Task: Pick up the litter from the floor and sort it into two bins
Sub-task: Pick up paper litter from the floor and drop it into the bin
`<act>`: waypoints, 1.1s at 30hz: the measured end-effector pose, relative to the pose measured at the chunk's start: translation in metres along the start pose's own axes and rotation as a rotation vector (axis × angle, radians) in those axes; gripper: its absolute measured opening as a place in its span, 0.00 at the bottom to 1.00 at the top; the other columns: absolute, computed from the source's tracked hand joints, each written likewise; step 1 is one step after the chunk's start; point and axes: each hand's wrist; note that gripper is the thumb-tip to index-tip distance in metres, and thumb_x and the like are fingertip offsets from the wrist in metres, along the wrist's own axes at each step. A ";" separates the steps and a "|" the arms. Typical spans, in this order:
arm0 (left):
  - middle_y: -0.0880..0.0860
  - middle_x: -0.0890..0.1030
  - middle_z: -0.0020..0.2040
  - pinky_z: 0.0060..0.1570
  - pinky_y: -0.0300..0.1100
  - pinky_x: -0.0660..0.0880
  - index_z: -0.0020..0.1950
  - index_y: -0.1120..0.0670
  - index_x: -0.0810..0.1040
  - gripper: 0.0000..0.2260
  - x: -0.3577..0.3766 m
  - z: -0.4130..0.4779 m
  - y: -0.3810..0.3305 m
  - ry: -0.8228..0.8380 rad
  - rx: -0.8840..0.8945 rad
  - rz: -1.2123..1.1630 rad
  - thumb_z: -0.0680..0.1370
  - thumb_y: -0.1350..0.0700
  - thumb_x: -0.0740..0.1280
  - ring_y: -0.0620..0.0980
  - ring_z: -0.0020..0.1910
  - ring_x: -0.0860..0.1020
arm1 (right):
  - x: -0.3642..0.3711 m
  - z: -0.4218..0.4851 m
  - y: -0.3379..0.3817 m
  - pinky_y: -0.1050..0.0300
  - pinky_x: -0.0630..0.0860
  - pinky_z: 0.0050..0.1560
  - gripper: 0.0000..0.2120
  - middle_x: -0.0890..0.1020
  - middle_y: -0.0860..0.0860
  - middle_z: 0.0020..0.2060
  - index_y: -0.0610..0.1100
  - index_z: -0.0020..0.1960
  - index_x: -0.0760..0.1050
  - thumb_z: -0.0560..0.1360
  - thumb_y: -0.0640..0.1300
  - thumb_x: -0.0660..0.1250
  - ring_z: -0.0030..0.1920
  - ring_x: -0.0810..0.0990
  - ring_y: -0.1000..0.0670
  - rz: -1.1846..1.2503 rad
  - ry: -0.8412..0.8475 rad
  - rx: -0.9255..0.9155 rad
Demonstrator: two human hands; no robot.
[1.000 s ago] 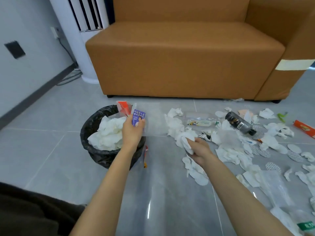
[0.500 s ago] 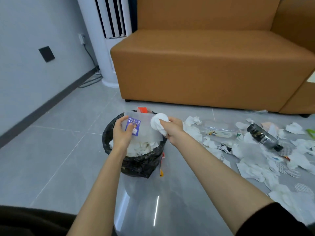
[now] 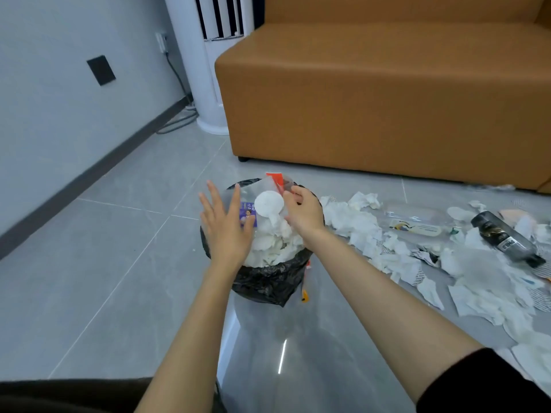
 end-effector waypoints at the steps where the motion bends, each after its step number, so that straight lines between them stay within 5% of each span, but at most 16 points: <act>1: 0.56 0.40 0.78 0.73 0.55 0.42 0.77 0.49 0.53 0.27 0.001 0.001 -0.001 0.022 0.031 0.014 0.80 0.55 0.60 0.58 0.76 0.39 | 0.000 0.000 0.000 0.50 0.70 0.66 0.19 0.75 0.47 0.64 0.42 0.69 0.68 0.80 0.45 0.59 0.64 0.73 0.48 -0.016 0.006 -0.022; 7: 0.52 0.49 0.78 0.74 0.50 0.42 0.76 0.53 0.57 0.21 0.013 -0.004 -0.021 0.112 0.096 -0.148 0.83 0.56 0.52 0.53 0.77 0.45 | -0.017 -0.002 0.000 0.59 0.71 0.62 0.15 0.79 0.49 0.60 0.41 0.63 0.75 0.79 0.39 0.57 0.60 0.76 0.52 -0.021 -0.083 -0.104; 16: 0.47 0.46 0.78 0.71 0.61 0.44 0.75 0.39 0.52 0.21 0.036 -0.014 -0.025 0.462 -0.034 0.122 0.82 0.43 0.47 0.63 0.76 0.43 | -0.062 -0.020 -0.026 0.65 0.68 0.54 0.12 0.79 0.51 0.56 0.42 0.60 0.76 0.80 0.38 0.58 0.54 0.74 0.56 -0.032 -0.133 -0.056; 21: 0.48 0.45 0.78 0.69 0.65 0.54 0.72 0.44 0.60 0.25 0.056 -0.001 0.001 0.676 0.016 0.219 0.77 0.42 0.43 0.62 0.76 0.46 | -0.080 -0.031 -0.054 0.64 0.67 0.53 0.11 0.79 0.52 0.54 0.43 0.58 0.77 0.79 0.38 0.59 0.53 0.75 0.55 -0.113 -0.123 -0.054; 27: 0.58 0.49 0.78 0.72 0.57 0.54 0.69 0.59 0.66 0.20 0.054 0.009 -0.009 0.832 -0.099 0.160 0.83 0.53 0.46 0.57 0.76 0.49 | -0.085 -0.041 -0.076 0.63 0.68 0.53 0.11 0.79 0.52 0.55 0.44 0.59 0.76 0.79 0.39 0.60 0.52 0.74 0.54 -0.189 -0.069 -0.025; 30: 0.57 0.42 0.78 0.73 0.54 0.53 0.76 0.58 0.55 0.21 0.049 0.008 -0.011 0.831 -0.134 0.084 0.83 0.56 0.48 0.58 0.76 0.52 | -0.089 -0.042 -0.079 0.63 0.68 0.52 0.11 0.79 0.52 0.56 0.43 0.59 0.76 0.79 0.38 0.61 0.51 0.75 0.54 -0.216 -0.038 -0.032; 33: 0.56 0.51 0.78 0.73 0.51 0.56 0.78 0.55 0.44 0.28 0.048 0.004 -0.009 0.697 -0.140 -0.021 0.81 0.57 0.55 0.58 0.75 0.56 | -0.092 -0.041 -0.080 0.63 0.68 0.52 0.12 0.79 0.53 0.57 0.43 0.60 0.76 0.78 0.38 0.61 0.51 0.75 0.54 -0.212 -0.030 -0.018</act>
Point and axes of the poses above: each hand's wrist, its own z-axis towards the middle knuckle, its own x-axis out of the palm, y = z × x
